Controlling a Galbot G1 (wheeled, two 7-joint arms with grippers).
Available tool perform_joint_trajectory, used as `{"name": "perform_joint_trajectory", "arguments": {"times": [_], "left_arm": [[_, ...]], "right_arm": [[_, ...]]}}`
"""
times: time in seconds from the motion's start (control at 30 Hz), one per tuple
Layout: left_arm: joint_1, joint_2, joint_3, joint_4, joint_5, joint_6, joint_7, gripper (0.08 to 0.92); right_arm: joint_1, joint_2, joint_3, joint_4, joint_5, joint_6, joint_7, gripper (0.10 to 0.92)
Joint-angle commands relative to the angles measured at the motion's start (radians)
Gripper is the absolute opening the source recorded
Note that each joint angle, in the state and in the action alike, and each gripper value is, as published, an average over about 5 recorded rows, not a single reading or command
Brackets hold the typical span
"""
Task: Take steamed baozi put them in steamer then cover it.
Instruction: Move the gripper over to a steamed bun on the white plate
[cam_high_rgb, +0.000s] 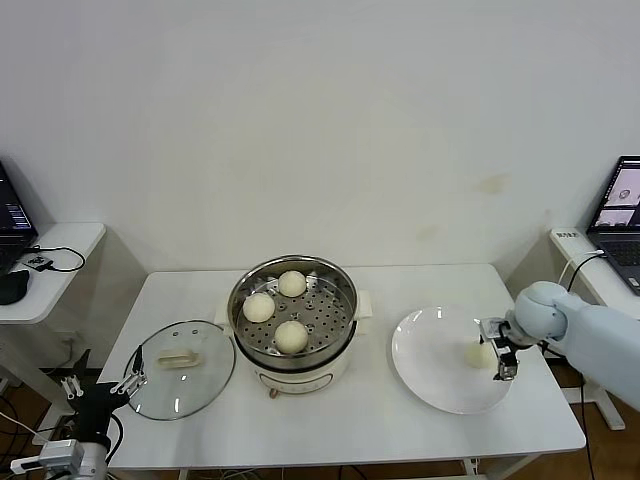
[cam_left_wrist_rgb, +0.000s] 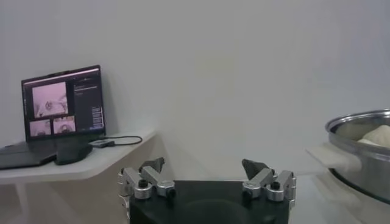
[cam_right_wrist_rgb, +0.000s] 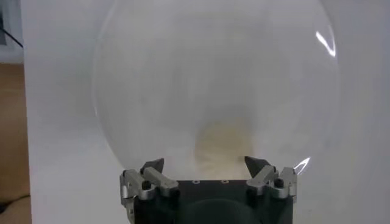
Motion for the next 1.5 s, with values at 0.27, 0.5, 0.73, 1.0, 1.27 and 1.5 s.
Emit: {"name": "perform_joint_trajectory", "arguments": {"times": [0.27,0.5,0.73,1.0,1.27,1.5], "left_arm": [[0.002,-0.001,-0.004,0.001,0.001,0.000,0.000,0.823],[0.003,-0.002,-0.004,0.000,0.000,0.000,0.000,0.823],[0.001,-0.004,0.003,-0.002,0.001,0.000,0.001,0.823],[0.004,-0.006,0.003,-0.006,0.001,0.000,0.000,0.823],[0.006,-0.009,0.002,-0.008,0.001,-0.001,0.001,0.823],[0.005,-0.009,0.002,-0.008,0.002,0.000,0.001,0.823]], "right_arm": [[-0.037,0.082,0.065,-0.087,-0.021,-0.004,0.018,0.823],[-0.030,0.058,0.059,-0.051,-0.008,-0.014,0.012,0.823],[-0.026,0.046,0.053,-0.043,-0.012,-0.023,0.003,0.823],[-0.038,0.063,0.061,-0.070,-0.023,-0.020,0.002,0.816],[-0.038,0.072,0.063,-0.083,-0.034,-0.018,-0.006,0.751],[-0.037,0.078,0.064,-0.090,-0.033,-0.017,-0.010,0.656]]}}
